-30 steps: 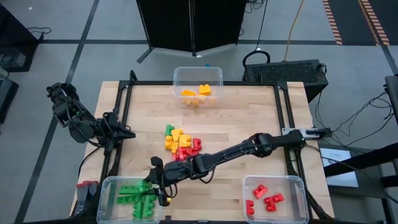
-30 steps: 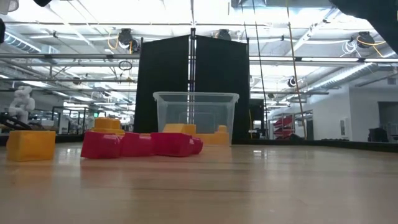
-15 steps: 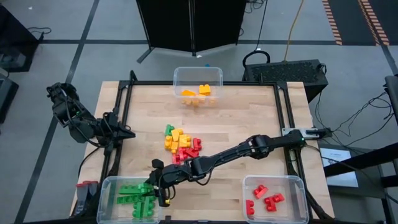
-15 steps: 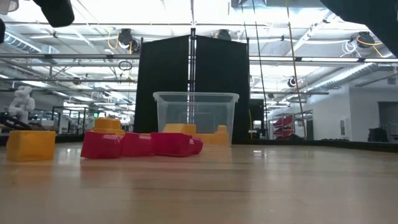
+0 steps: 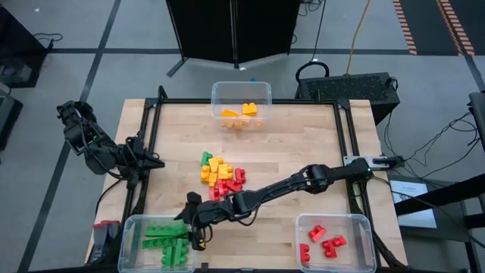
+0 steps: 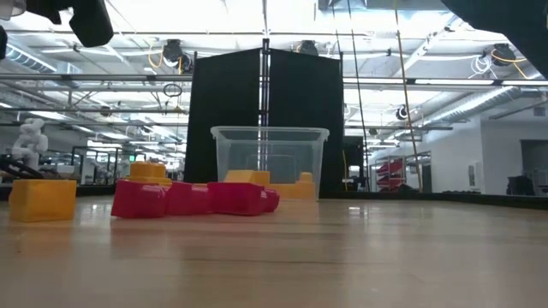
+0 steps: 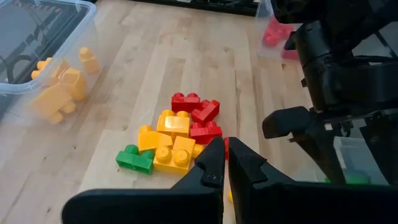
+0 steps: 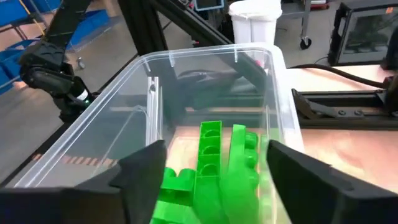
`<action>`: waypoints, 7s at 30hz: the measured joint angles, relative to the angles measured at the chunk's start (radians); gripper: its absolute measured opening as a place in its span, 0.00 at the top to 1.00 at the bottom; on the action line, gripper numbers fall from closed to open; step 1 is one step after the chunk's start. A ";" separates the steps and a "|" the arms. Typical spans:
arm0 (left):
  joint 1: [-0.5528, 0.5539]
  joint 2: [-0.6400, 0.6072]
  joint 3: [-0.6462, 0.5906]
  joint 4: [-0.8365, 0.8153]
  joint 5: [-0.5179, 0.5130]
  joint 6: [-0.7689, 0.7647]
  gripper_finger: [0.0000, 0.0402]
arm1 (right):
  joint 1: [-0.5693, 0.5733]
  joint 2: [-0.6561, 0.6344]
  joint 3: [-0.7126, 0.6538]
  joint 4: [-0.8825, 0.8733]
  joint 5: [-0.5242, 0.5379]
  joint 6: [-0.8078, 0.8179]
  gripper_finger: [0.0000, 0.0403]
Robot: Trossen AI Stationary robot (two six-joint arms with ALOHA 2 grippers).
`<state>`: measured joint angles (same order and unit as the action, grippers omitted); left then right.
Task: Sort blocks
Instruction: Put the green game piece into the bottom left transparent bin
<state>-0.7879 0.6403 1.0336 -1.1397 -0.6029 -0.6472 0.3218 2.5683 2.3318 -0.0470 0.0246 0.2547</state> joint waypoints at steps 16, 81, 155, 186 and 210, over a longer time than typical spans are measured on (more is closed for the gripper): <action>0.000 0.000 0.000 -0.012 0.000 -0.001 0.99 | -0.043 -0.240 0.027 -0.106 0.096 -0.226 0.36; 0.000 0.000 0.000 -0.022 -0.113 -0.053 0.99 | -0.460 0.042 0.025 -0.621 -0.031 -0.211 0.36; 0.000 0.004 -0.001 -0.028 -0.108 -0.050 0.99 | -0.425 -0.042 0.024 -0.478 0.007 -0.098 0.68; 0.000 0.008 -0.001 -0.020 -0.109 -0.055 0.99 | -0.477 0.016 0.024 -0.729 0.017 0.013 0.68; 0.000 0.007 -0.001 -0.021 -0.031 -0.081 0.99 | -0.345 -0.024 0.026 -1.200 -0.001 0.100 0.68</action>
<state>-0.7876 0.6476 1.0328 -1.1606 -0.6336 -0.7280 -0.0235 2.5447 2.3581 -1.2466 0.0235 0.3546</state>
